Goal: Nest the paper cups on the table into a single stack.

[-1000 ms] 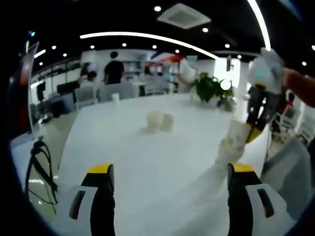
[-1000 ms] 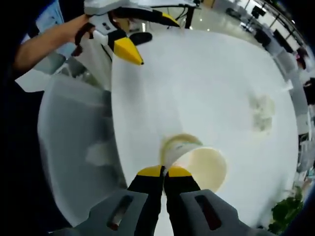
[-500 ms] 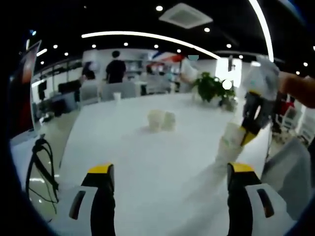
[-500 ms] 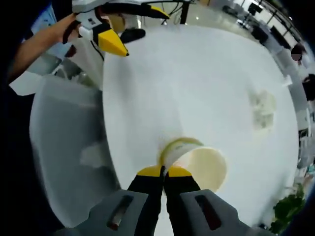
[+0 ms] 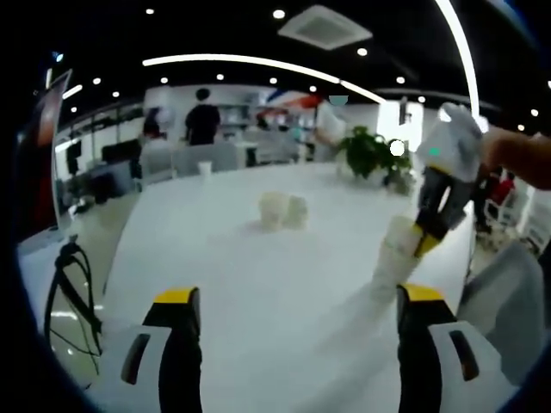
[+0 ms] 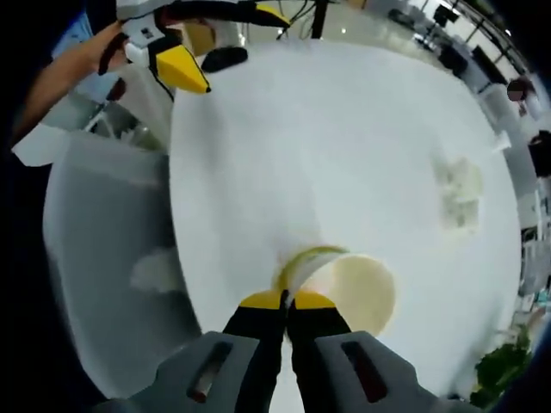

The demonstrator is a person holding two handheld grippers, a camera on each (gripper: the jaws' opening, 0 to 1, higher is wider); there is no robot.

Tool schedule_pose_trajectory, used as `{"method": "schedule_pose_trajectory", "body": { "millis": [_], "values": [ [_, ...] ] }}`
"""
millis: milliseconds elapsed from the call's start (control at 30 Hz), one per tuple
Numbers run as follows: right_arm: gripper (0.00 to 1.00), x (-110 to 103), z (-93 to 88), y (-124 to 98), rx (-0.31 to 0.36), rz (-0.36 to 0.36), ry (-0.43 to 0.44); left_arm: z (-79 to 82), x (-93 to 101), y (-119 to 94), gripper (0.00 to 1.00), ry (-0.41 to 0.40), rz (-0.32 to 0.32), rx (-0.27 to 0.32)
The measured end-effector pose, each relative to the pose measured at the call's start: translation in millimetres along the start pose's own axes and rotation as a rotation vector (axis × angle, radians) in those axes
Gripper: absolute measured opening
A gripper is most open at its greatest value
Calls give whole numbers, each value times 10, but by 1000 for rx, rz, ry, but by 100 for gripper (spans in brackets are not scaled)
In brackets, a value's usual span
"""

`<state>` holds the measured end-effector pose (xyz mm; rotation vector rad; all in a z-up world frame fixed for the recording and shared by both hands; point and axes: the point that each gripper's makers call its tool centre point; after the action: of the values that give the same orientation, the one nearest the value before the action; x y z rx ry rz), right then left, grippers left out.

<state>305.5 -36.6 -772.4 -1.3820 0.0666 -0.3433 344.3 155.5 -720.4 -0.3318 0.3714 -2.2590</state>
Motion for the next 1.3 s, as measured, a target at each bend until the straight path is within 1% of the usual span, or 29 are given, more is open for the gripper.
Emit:
{"method": "schedule_pose_trajectory", "body": {
  "millis": [67, 167, 267, 500, 567, 700, 733, 767, 900, 1067, 1233, 1300],
  "values": [
    [0, -9, -3, -7, 1, 6, -9, -2, -6, -1, 93, -1, 1, 0],
    [1, -6, 29, -37, 29, 12, -20, -11, -18, -4, 93, -2, 2, -2],
    [5, 19, 47, -49, 43, 15, 1, -10, -15, -10, 93, -6, 4, -3],
    [9, 58, 88, -109, 80, 17, 21, 11, -13, 5, 93, -4, 2, 0],
    [13, 57, 93, -101, 85, 14, 20, 8, -16, 10, 93, -5, 1, -1],
    [18, 70, 76, -42, 88, 7, 24, 8, -13, 25, 93, -2, -3, -2],
    [18, 71, 70, -34, 89, 4, 24, 12, -7, 25, 93, -1, -3, -3],
    [18, 67, 98, -42, 105, 12, 37, 13, -6, 25, 93, 0, -3, -3],
    [21, 95, 111, -36, 116, 10, 53, 10, -15, 22, 93, 1, -3, -5],
    [22, 113, 112, -76, 130, 2, 55, 7, -16, 21, 93, 1, -3, -5],
    [23, 108, 189, -184, 192, 17, 82, 15, -22, 26, 93, 2, -4, -3],
    [25, 126, 208, -209, 215, 17, 87, 21, -16, 28, 93, 3, -5, -3]
  ]
}}
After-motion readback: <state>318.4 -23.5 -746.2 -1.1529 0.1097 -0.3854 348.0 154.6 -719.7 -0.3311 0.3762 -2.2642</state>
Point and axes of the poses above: the point that each gripper's makers call its tool centre point, and the gripper's own axes: y roughly forward along the fingers, x roughly to its right, z roughly out of its top, and after that the axes turned 6 degrees about -z, right-handed
